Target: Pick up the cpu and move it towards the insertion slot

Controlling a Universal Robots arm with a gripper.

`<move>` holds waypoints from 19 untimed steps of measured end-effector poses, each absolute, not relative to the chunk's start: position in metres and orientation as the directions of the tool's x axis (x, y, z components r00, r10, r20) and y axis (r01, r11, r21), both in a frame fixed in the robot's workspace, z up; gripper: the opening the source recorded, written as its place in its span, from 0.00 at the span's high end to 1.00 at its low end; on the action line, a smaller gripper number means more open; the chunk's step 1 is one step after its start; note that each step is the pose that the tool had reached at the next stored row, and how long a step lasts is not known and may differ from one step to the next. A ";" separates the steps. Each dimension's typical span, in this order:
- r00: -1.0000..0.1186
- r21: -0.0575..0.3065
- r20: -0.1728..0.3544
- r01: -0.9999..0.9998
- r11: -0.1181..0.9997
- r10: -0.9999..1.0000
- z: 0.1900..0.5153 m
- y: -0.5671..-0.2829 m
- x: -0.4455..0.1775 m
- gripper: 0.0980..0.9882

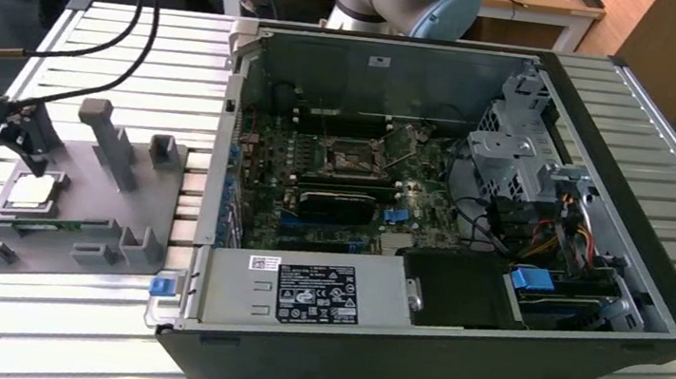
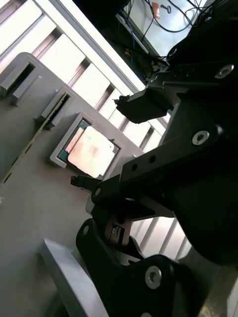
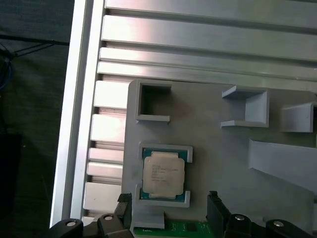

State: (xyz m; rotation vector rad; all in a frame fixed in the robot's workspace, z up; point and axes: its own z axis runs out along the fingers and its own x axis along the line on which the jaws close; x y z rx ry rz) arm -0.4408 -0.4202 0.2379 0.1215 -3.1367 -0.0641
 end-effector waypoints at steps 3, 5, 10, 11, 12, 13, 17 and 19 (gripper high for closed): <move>-0.997 0.041 0.000 -0.078 0.996 -0.078 0.233 -0.420 -0.441 0.32; -0.997 0.041 0.000 -0.080 0.996 -0.080 0.230 -0.420 -0.441 0.32; -0.996 0.041 0.000 -0.090 0.995 -0.090 0.225 -0.420 -0.441 0.32; -0.996 0.041 0.000 -0.091 0.995 -0.091 0.223 -0.420 -0.441 0.32; -0.996 0.041 0.000 -0.091 0.995 -0.091 0.222 -0.420 -0.441 0.32; -0.996 0.041 0.000 -0.091 0.995 -0.091 0.220 -0.420 -0.441 0.32; -0.996 0.040 0.000 -0.091 0.995 -0.091 0.214 -0.420 -0.441 0.32; -0.996 0.040 0.000 -0.091 0.995 -0.091 0.212 -0.420 -0.441 0.32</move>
